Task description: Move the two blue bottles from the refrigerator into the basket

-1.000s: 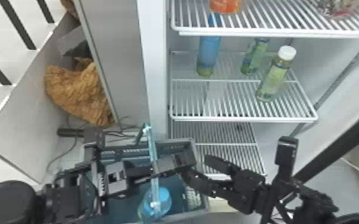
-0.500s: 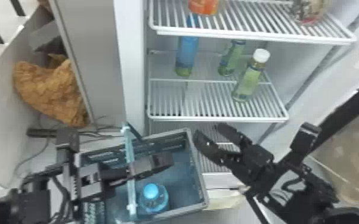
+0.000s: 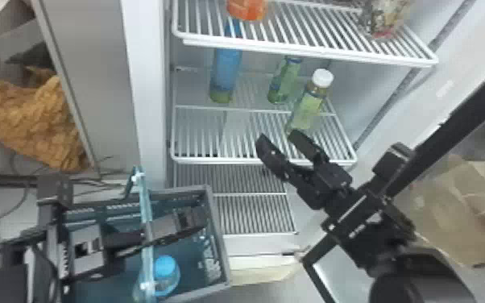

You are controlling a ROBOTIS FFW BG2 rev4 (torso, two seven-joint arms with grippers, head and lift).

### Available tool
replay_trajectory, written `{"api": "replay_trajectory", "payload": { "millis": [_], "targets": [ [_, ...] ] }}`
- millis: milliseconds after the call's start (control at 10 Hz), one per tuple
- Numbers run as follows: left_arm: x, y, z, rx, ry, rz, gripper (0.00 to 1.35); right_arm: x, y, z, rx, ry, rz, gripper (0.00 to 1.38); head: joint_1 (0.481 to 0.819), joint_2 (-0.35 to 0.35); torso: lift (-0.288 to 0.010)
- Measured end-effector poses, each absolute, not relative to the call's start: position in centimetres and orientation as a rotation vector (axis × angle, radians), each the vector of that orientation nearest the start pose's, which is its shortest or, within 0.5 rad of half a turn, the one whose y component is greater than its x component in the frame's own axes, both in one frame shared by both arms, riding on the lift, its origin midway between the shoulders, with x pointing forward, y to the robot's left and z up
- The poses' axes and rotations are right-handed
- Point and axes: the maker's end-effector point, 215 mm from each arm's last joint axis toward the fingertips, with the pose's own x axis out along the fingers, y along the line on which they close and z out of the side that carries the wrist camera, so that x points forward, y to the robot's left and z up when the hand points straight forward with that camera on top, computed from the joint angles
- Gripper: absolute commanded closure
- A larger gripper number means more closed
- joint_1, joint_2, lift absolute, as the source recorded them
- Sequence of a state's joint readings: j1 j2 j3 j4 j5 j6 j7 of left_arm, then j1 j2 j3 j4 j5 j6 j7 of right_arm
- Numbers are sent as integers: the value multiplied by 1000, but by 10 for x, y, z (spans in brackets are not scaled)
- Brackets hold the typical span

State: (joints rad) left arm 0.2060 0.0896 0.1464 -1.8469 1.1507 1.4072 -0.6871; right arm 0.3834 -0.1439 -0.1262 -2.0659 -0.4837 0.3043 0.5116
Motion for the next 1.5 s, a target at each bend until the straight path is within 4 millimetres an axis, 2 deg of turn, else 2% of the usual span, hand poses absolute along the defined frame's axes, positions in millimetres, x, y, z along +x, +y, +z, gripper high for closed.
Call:
{"api": "replay_trajectory", "payload": {
  "millis": [200,400,800,1500],
  "targets": [
    [306,15,-328,-1278,828,-1212,1202,485,-183,-308,317,51,511,151,695,-240,-220],
    [305,15,-329,-1279,833,-1211,1202,510,-176,-307,310,31,510,150,695,-226,-220],
    [304,15,-330,-1285,834,-1209,1202,553,-135,-321,275,59,538,150,695,-160,-220],
    [303,16,-328,-1285,836,-1213,1202,601,-130,-328,170,90,462,150,695,-141,-220]
  ]
}}
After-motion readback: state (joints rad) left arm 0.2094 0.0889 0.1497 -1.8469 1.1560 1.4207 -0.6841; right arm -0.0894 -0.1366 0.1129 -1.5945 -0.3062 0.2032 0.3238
